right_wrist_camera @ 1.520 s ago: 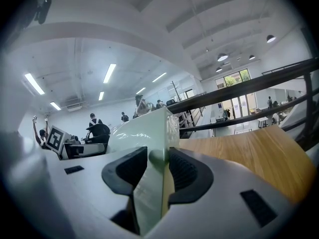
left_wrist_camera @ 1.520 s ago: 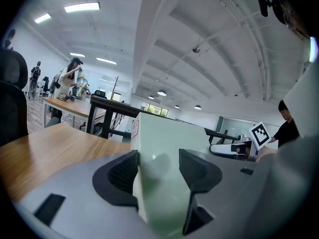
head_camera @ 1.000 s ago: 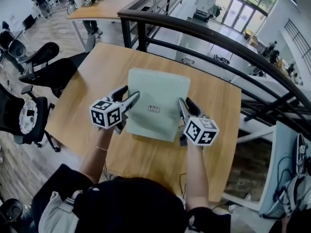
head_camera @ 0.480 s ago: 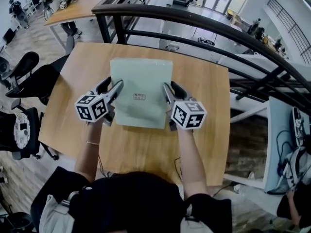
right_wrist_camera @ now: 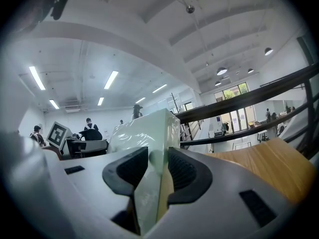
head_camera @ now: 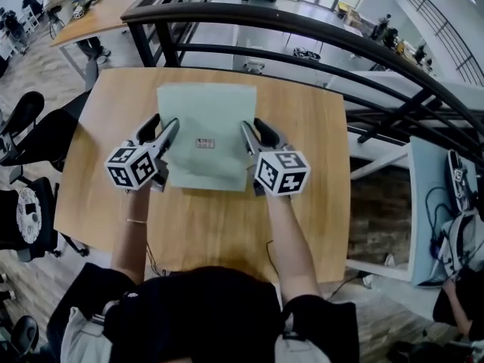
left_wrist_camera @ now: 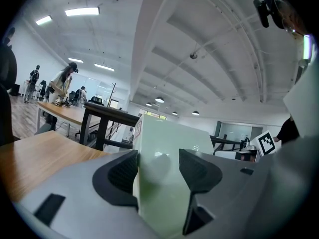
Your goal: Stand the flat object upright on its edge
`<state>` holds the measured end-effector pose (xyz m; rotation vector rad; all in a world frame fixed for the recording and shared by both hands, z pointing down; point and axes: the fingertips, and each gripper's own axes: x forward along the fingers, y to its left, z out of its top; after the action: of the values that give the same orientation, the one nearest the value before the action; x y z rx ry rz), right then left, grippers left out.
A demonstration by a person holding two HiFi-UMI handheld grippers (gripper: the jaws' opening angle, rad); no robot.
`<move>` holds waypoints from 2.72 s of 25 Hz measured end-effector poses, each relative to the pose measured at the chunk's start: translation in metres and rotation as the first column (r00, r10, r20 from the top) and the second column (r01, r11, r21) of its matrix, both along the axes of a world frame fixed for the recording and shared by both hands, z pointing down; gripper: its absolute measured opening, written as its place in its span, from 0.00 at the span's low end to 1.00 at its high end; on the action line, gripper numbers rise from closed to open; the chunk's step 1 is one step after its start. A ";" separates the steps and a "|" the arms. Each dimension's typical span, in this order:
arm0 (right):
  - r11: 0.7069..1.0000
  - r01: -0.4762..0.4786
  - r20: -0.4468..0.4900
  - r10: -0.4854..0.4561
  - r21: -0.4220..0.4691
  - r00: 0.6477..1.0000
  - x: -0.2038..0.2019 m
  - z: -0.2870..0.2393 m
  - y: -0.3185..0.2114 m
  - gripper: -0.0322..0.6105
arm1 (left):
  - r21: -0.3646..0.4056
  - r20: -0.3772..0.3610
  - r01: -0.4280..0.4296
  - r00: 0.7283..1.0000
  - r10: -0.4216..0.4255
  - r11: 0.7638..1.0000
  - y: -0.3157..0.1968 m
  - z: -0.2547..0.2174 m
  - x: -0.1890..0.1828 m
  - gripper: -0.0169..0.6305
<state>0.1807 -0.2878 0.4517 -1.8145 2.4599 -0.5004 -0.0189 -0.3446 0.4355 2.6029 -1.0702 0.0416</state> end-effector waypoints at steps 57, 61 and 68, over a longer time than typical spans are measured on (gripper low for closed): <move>0.978 -0.059 -0.079 0.076 0.200 0.994 -0.027 -0.016 0.088 0.25 | 0.196 -0.002 -0.005 1.000 0.006 0.981 0.088 -0.014 -0.025 0.43; 0.978 -0.051 -0.076 0.068 0.203 0.995 -0.028 -0.015 0.095 0.25 | 0.225 0.062 -0.041 0.998 0.028 0.974 0.097 -0.012 -0.026 0.43; 0.982 -0.047 -0.071 0.061 0.185 0.996 -0.032 -0.011 0.106 0.25 | 0.225 0.063 -0.047 0.997 0.034 0.973 0.106 -0.009 -0.030 0.43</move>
<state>0.1486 -0.1820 0.4407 -1.8522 2.4052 -0.1966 -0.0487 -0.2384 0.4267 2.8435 -1.0994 0.0057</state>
